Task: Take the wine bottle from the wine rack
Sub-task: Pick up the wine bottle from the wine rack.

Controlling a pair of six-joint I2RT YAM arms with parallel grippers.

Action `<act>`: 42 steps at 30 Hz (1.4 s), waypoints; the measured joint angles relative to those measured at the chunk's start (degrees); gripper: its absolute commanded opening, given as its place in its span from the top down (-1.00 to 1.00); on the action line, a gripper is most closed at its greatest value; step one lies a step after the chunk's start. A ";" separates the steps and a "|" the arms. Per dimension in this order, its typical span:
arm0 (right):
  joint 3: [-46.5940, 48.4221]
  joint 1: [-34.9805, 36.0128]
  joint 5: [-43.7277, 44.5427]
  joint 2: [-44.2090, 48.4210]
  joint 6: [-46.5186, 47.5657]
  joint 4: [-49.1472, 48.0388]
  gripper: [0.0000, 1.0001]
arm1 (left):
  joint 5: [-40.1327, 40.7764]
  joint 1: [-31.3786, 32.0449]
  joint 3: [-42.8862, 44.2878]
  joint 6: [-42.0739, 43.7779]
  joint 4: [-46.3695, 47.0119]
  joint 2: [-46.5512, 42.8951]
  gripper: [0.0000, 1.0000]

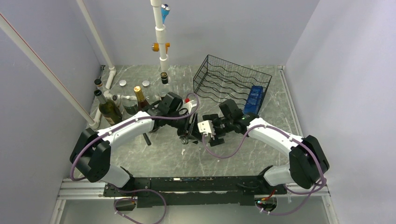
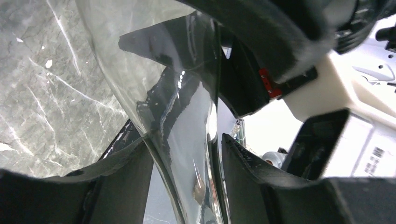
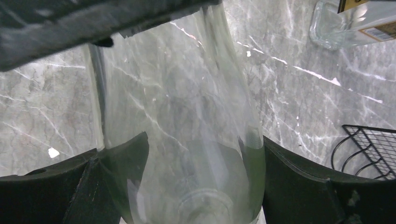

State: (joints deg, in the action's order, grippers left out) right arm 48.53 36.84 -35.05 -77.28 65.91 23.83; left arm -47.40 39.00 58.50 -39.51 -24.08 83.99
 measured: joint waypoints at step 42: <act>-1.38 -9.25 -17.46 -0.63 -6.38 2.82 0.98 | 13.86 -5.35 -4.74 4.33 13.84 -28.50 -0.99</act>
State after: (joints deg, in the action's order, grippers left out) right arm 47.16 27.59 -52.51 -77.91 59.53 26.65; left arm -33.54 33.65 53.76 -35.18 -10.24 55.48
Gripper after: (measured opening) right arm 0.872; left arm 0.994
